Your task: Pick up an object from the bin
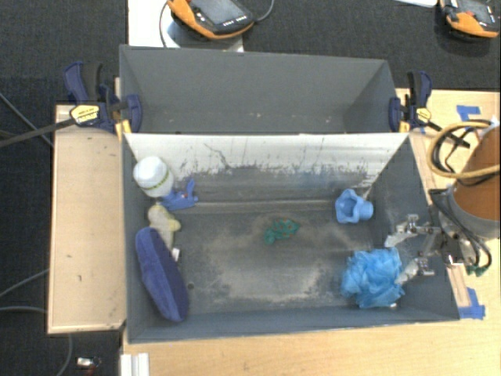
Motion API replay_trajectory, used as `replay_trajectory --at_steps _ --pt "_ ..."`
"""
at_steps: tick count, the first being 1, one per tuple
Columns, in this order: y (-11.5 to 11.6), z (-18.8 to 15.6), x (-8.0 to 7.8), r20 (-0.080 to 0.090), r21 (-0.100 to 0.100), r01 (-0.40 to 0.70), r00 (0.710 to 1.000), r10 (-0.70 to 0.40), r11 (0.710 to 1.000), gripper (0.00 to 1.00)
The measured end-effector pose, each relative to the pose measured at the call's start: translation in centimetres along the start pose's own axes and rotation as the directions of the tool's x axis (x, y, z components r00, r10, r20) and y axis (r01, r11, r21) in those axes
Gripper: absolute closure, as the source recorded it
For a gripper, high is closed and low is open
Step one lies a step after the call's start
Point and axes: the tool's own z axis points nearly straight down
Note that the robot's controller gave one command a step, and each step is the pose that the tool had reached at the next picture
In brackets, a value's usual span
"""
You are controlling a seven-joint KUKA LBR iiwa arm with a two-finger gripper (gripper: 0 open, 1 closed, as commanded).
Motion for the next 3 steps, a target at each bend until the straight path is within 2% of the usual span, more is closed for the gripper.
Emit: replay_trajectory --at_steps 2,3 --pt "0.8 -1.2 -0.7 0.012 0.003 -0.002 1.000 0.002 1.000 0.00" --pt "5.9 -0.7 -3.8 0.015 0.002 -0.014 1.000 0.014 1.000 0.00"
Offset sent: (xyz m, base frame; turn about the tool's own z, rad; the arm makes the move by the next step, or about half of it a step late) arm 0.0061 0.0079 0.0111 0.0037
